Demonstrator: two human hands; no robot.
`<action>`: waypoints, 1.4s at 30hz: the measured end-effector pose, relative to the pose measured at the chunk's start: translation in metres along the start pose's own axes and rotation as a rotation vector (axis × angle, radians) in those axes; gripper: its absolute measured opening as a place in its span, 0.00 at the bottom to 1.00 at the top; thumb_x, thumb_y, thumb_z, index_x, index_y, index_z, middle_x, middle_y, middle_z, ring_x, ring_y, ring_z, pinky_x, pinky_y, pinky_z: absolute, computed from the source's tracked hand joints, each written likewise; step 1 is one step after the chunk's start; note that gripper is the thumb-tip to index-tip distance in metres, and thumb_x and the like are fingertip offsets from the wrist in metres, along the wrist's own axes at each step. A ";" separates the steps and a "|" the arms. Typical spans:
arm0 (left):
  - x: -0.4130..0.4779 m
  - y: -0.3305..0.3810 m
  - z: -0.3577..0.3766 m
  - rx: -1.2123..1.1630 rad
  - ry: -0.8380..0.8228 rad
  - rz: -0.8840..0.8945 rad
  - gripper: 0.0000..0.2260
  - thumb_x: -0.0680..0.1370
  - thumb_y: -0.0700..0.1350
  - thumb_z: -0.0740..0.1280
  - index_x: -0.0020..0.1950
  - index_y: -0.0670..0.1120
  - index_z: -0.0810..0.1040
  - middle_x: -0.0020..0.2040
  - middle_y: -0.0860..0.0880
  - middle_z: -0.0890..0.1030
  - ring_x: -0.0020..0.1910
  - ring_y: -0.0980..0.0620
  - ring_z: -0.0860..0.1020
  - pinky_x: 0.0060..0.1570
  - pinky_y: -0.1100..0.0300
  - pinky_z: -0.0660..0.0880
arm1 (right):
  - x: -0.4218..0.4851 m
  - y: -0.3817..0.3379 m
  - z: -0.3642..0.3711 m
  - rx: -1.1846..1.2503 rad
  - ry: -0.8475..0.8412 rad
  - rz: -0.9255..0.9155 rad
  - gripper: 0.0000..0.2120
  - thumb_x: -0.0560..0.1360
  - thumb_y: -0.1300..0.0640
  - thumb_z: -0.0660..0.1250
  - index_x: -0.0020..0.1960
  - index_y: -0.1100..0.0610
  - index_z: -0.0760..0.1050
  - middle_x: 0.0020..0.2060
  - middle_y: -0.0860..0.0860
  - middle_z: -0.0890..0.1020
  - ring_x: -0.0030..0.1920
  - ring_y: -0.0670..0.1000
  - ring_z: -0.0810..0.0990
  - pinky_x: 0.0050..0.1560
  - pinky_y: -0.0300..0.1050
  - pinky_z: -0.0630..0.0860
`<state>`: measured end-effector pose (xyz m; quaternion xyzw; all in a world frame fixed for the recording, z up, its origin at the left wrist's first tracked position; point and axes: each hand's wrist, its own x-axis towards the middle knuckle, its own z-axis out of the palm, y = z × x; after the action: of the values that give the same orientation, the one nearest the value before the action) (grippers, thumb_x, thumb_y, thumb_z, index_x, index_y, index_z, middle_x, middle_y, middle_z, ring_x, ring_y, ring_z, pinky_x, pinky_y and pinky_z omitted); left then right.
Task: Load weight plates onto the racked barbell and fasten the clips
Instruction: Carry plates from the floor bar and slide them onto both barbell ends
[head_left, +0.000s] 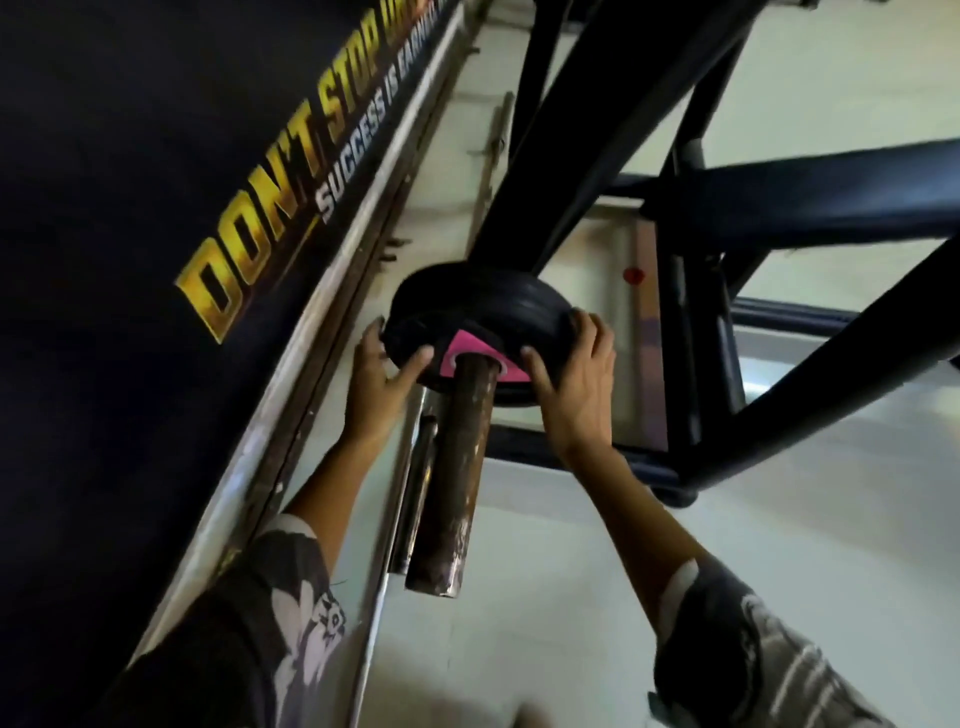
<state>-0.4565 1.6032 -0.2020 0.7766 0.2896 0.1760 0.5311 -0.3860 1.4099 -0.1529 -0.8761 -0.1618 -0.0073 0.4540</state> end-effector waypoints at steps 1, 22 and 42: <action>0.005 -0.006 0.006 -0.061 0.016 0.045 0.34 0.71 0.56 0.71 0.72 0.48 0.62 0.70 0.47 0.69 0.68 0.52 0.69 0.66 0.56 0.68 | 0.001 0.007 0.009 0.020 0.011 -0.005 0.31 0.75 0.49 0.65 0.71 0.60 0.57 0.66 0.60 0.64 0.66 0.58 0.65 0.68 0.51 0.63; -0.029 0.006 -0.032 0.062 -0.148 0.194 0.30 0.53 0.60 0.75 0.48 0.52 0.69 0.47 0.46 0.77 0.45 0.58 0.77 0.47 0.56 0.78 | -0.025 0.045 0.008 0.351 -0.045 -0.086 0.22 0.58 0.41 0.73 0.40 0.49 0.65 0.35 0.46 0.70 0.36 0.41 0.70 0.36 0.30 0.66; -0.261 0.006 -0.073 -0.093 0.132 0.182 0.21 0.55 0.69 0.74 0.35 0.54 0.80 0.31 0.63 0.80 0.31 0.61 0.76 0.33 0.62 0.75 | -0.242 0.015 -0.045 0.574 -0.111 0.123 0.14 0.54 0.44 0.76 0.31 0.50 0.75 0.26 0.42 0.80 0.32 0.42 0.77 0.35 0.41 0.76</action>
<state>-0.6986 1.4877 -0.1606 0.7610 0.2437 0.2874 0.5281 -0.6053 1.2988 -0.1766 -0.7191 -0.1284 0.1141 0.6734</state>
